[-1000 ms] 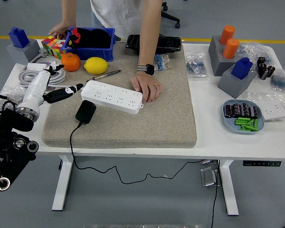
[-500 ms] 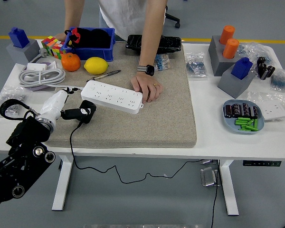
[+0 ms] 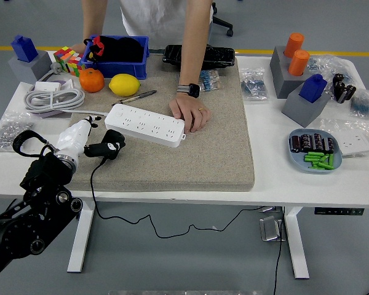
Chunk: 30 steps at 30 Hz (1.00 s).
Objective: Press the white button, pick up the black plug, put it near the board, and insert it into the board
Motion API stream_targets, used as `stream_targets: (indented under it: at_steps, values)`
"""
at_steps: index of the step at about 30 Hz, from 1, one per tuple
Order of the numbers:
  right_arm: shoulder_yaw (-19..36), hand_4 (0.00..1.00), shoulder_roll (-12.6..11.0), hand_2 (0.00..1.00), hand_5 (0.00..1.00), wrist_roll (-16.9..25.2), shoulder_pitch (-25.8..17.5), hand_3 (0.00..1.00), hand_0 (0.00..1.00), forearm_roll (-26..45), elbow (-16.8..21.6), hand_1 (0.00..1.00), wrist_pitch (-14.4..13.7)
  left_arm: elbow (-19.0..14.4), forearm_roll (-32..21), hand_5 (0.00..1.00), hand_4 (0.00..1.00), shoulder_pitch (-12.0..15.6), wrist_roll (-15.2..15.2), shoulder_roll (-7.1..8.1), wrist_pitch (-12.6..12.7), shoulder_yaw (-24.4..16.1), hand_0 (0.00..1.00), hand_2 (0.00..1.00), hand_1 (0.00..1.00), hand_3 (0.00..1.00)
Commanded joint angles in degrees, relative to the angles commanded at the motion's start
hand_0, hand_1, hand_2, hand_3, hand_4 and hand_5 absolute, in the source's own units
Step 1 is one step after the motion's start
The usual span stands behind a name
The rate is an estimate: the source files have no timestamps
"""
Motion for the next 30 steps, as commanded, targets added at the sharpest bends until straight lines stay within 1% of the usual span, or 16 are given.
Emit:
stream_targets:
  at_steps: [1,2,7,8,13,14,19,20,22,25,26,30]
  values:
    - [0.01,0.780,0.01,0.701,0.446,0.01,0.00,0.658,0.830,0.00,-0.02,0.712,-0.02,0.23,-0.21,0.494,0.998,-0.09,-0.20,-0.02,0.12,0.10,0.868,0.792,0.820,0.861]
    - [-0.06,0.783,-0.01,0.701,0.448,0.01,0.02,0.659,0.830,0.03,-0.02,0.712,-0.03,0.69,-0.37,0.468,0.998,-0.25,-0.57,-0.08,0.34,0.22,0.850,0.775,0.794,0.857]
    - [-0.30,0.783,0.00,0.701,0.448,0.05,0.13,0.659,0.830,0.12,0.14,0.712,-0.06,1.93,-0.81,0.468,0.998,-0.52,-0.50,-0.21,0.30,0.77,0.850,0.775,0.794,0.857]
    - [-0.36,0.786,0.03,0.701,0.449,0.03,0.13,0.659,0.830,0.11,0.12,0.712,-0.06,2.15,-0.77,0.440,0.998,-0.52,-0.36,-0.25,0.31,0.97,0.840,0.761,0.772,0.847]
    - [-0.55,0.786,0.02,0.701,0.449,0.04,0.02,0.659,0.830,0.13,0.06,0.712,-0.15,2.87,-0.91,0.440,0.998,-0.39,-0.25,-0.45,0.54,1.74,0.840,0.761,0.772,0.847]
    - [-0.61,0.786,-0.02,0.701,0.449,0.04,0.04,0.659,0.830,0.11,0.04,0.712,-0.18,2.94,-0.87,0.336,0.998,-0.38,-0.36,-0.47,0.89,1.85,0.792,0.692,0.706,0.825]
    - [-0.66,0.786,-0.09,0.701,0.449,0.06,0.12,0.659,0.830,0.12,0.03,0.712,-0.25,3.39,-1.33,0.336,0.998,-0.66,-0.30,-0.48,1.30,2.56,0.792,0.692,0.706,0.825]
    - [-0.67,0.786,-0.08,0.701,0.448,0.07,0.13,0.659,0.829,0.13,0.03,0.712,-0.26,3.45,-1.51,0.207,0.998,-0.68,-0.28,-0.46,1.33,2.70,0.723,0.623,0.645,0.792]
    - [-0.57,0.786,-0.06,0.701,0.448,0.15,0.13,0.659,0.829,0.19,0.07,0.712,-0.32,3.46,-1.64,0.207,0.998,-0.59,-0.51,-0.54,2.17,2.73,0.723,0.623,0.645,0.792]
    - [-0.66,0.786,-0.03,0.701,0.448,0.12,0.08,0.659,0.829,0.18,0.01,0.712,-0.33,3.77,-2.21,0.207,0.998,-0.83,-0.87,-0.55,2.79,3.03,0.723,0.623,0.645,0.792]
    - [-0.68,0.786,-0.03,0.700,0.449,0.11,0.08,0.659,0.830,0.15,-0.01,0.711,-0.35,3.93,-2.30,0.164,0.984,-0.88,-1.01,-0.57,2.97,3.18,0.459,0.529,0.520,0.736]
    - [-0.77,0.786,0.00,0.700,0.449,0.10,0.04,0.659,0.830,0.16,0.05,0.711,-0.41,4.41,-2.74,0.164,0.984,-0.91,-1.60,-0.73,3.85,3.63,0.459,0.529,0.520,0.736]
